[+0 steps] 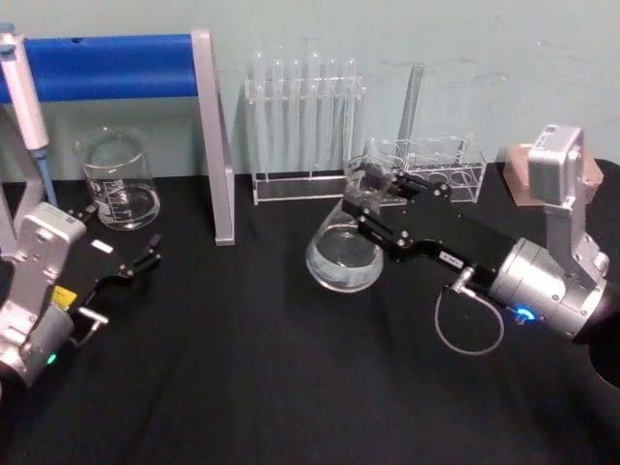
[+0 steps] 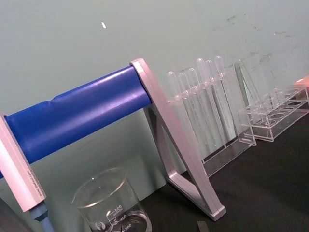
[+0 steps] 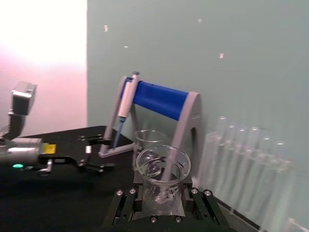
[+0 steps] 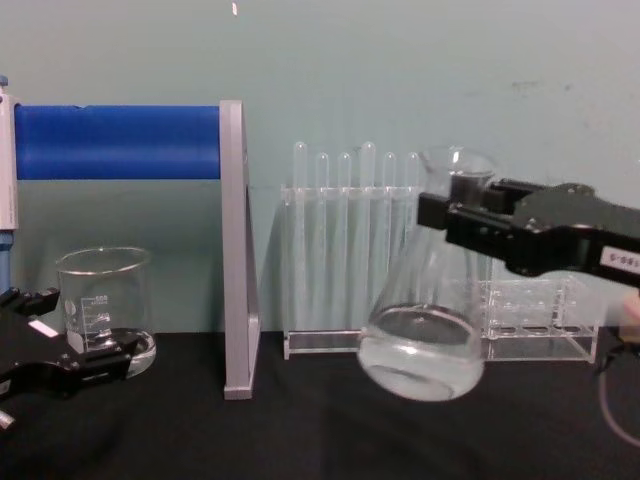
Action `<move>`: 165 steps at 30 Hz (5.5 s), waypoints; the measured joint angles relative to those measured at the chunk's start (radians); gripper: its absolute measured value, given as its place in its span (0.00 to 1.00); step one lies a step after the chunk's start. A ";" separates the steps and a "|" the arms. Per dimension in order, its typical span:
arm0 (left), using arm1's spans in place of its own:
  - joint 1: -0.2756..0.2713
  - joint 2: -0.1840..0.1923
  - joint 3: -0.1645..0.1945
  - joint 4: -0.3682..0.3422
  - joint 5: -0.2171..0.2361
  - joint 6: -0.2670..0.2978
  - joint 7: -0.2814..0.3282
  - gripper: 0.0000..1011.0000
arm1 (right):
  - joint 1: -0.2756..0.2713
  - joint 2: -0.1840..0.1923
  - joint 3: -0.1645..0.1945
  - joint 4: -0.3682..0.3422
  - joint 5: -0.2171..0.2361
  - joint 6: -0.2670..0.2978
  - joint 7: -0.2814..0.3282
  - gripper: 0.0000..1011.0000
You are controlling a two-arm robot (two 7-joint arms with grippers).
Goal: Grasp the erlenmeyer flask with one hand, shake it three times, then place it back.
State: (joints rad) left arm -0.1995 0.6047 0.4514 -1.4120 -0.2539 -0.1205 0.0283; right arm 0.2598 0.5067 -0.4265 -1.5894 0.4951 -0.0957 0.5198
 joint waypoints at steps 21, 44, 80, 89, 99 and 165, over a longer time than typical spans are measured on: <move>0.000 0.000 0.000 0.000 0.000 0.000 0.000 0.99 | -0.107 -0.014 0.110 -0.089 -0.083 0.032 -0.140 0.45; 0.000 0.000 0.000 0.000 0.000 0.000 0.000 0.99 | -0.072 -0.145 0.084 -0.055 -0.165 0.097 -0.175 0.45; 0.000 0.000 0.000 0.000 0.000 0.000 0.000 0.99 | -0.143 -0.209 0.119 -0.080 -0.273 0.072 -0.362 0.45; 0.000 0.000 0.000 0.000 0.000 0.000 0.000 0.99 | -0.252 -0.217 0.236 -0.164 -0.298 0.101 -0.480 0.45; 0.000 0.000 0.000 0.000 0.000 0.000 0.000 0.99 | -0.254 -0.236 0.259 -0.159 -0.300 0.108 -0.451 0.45; 0.000 0.000 0.000 0.000 0.000 0.000 0.000 0.99 | -0.179 -0.238 0.267 -0.087 -0.269 0.097 -0.328 0.45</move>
State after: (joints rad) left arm -0.1996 0.6047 0.4514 -1.4119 -0.2539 -0.1205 0.0283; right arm 0.0809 0.2685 -0.1591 -1.6763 0.2263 0.0009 0.1916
